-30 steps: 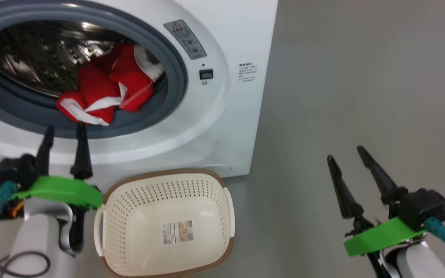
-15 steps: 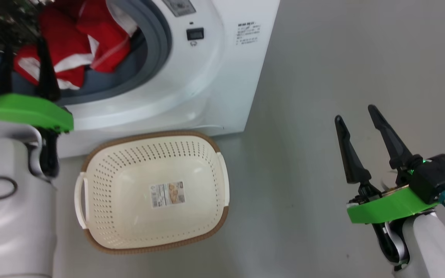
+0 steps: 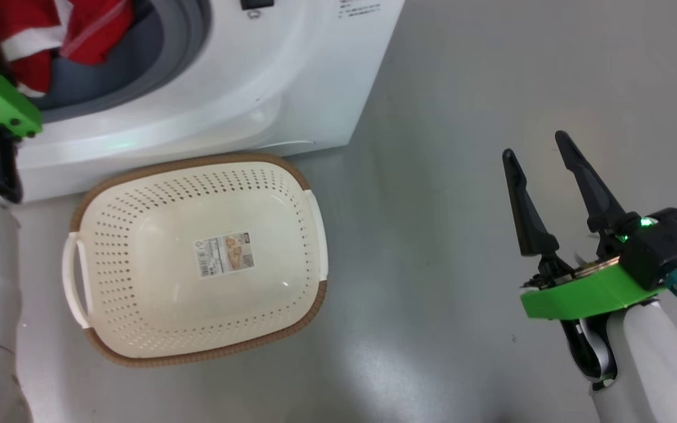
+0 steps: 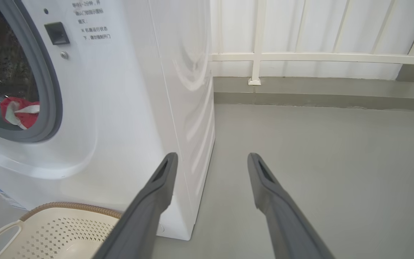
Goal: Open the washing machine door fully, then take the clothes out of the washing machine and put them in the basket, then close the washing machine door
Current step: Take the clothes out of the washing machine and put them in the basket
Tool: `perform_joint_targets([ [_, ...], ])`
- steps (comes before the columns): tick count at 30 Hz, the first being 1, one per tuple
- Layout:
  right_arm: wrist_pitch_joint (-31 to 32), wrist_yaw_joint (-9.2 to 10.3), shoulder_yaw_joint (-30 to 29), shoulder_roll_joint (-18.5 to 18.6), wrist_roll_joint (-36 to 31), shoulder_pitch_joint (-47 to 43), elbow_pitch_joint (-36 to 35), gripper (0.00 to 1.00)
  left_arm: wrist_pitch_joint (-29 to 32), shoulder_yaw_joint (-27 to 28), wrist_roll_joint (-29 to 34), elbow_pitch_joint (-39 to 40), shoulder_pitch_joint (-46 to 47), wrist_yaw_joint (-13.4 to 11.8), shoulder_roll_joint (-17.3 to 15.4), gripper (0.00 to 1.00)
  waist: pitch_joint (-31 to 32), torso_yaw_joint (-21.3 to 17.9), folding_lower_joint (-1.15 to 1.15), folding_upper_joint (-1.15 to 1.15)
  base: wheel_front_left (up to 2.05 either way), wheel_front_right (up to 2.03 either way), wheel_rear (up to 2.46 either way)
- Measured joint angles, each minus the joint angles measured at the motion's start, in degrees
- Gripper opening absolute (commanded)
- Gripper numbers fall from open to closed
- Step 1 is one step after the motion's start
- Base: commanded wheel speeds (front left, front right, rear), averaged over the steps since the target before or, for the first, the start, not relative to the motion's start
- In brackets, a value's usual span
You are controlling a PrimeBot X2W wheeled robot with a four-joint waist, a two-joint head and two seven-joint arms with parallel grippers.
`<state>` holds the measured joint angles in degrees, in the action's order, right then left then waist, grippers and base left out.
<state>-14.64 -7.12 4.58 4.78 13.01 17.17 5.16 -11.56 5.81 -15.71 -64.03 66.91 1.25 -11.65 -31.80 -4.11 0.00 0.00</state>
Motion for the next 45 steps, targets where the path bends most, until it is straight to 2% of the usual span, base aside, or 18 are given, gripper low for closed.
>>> perform_joint_targets([
  [8, 0.0, 0.00, 0.1, -1.0, 0.1, 1.3, 0.2, 1.00, 7.1, -2.7, 2.0, -6.8, 4.3, -0.9, -2.0, 1.00, -2.1, -2.1, 0.00, 0.00, 0.00, 0.00, 0.00],
  [12, 0.0, -0.01, 0.6, -1.3, 0.1, 1.6, 0.3, 1.00, 11.1, -4.4, 3.6, -8.4, 5.1, -2.8, -3.5, 1.00, -2.7, -3.0, 0.00, 0.00, 0.00, 0.00, 0.00],
  [17, 0.0, 0.00, 1.5, -1.5, 0.6, 1.9, 0.8, 1.00, 13.6, -6.4, 5.3, -8.8, 6.4, -4.0, -4.3, 1.00, -3.3, -3.6, 0.00, 0.00, 0.00, 0.00, 0.00],
  [18, 0.0, 0.00, 1.5, -1.5, 0.7, 1.9, 0.8, 1.00, 14.0, -6.7, 5.5, -8.8, 6.5, -4.0, -4.6, 0.85, -3.4, -3.7, 0.00, 0.00, 0.00, 0.00, 0.00],
  [19, 0.0, -0.01, 1.6, -1.5, 0.7, 1.9, 0.8, 1.00, 14.2, -7.0, 5.6, -8.8, 6.6, -4.0, -4.9, 0.85, -3.5, -3.8, 0.00, 0.00, 0.00, 0.00, 0.00],
  [21, 0.0, 0.00, 1.6, -1.5, 0.7, 1.9, 0.8, 1.00, 14.3, -7.5, 5.6, -9.0, 7.1, -4.0, -5.1, 0.00, -3.6, -3.9, 0.00, 0.00, 0.00, 0.00, 0.00],
  [27, 0.0, 0.00, 1.6, -1.6, 1.0, 1.9, 1.1, 1.00, 12.2, -7.6, 5.5, -9.0, 7.1, -4.0, -5.0, 0.00, -3.8, -3.7, 0.00, 0.00, 0.00, 0.00, 0.00],
  [36, 0.0, 0.00, 1.5, -1.6, 1.0, 1.9, 1.9, 1.00, 4.7, -6.3, 3.0, -8.8, 5.4, -4.0, -3.3, 0.00, -2.1, -2.6, 0.00, 0.00, 0.00, 0.00, 0.00],
  [45, 0.0, 0.00, 1.4, -1.5, 1.0, 1.7, 2.2, 1.00, -1.4, -3.7, -1.7, -7.2, 2.2, 0.9, -2.0, 0.00, 1.1, -1.3, 0.00, 0.00, 0.00, 0.00, 0.00],
])
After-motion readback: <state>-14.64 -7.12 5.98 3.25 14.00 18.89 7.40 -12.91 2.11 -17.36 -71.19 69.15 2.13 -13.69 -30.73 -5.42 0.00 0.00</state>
